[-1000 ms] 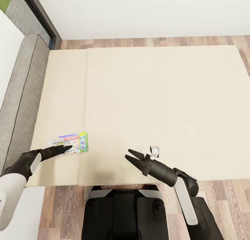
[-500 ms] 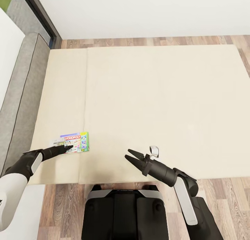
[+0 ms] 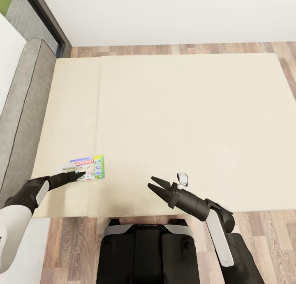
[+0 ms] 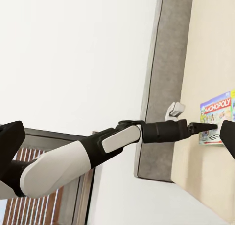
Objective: Put all the toys in the child's room - the three board games (two on the bed and one on the table), the two jigsaw puzzles on the table, and the tennis ball on the table - inside the toy box on the table in the child's room.
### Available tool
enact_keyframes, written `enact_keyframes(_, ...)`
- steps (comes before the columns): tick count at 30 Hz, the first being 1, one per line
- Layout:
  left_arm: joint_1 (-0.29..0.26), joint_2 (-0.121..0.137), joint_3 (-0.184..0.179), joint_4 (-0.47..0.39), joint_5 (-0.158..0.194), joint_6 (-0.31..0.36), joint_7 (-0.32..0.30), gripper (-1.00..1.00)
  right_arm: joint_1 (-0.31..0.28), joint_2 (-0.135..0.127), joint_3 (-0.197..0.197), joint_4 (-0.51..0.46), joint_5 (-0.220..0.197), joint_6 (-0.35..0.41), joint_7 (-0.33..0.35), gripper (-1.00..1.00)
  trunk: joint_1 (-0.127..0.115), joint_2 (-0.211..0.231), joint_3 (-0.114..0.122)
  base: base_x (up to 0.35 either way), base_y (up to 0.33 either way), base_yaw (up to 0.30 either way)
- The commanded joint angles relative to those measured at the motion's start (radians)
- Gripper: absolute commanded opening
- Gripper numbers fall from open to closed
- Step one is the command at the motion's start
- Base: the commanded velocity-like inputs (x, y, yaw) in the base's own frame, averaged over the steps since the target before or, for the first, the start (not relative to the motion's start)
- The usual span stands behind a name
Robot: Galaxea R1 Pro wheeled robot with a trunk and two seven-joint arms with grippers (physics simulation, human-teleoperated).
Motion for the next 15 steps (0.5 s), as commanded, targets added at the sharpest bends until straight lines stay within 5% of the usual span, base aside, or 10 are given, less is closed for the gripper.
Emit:
enact_keyframes(1, 0.000, -0.005, 0.003, -0.003, 0.008, 0.011, -0.006, 1.00, 0.000, 0.000, 0.000, 0.000, -0.006, 0.007, 0.000, 1.00, 0.001, -0.001, -0.001, 0.000, -0.196, 0.000)
enact_keyframes(15, 0.000, -0.006, 0.002, -0.008, 0.008, 0.011, -0.006, 1.00, 0.000, 0.000, -0.001, 0.000, -0.007, 0.007, 0.001, 1.00, 0.001, -0.001, -0.001, 0.000, -0.186, 0.000)
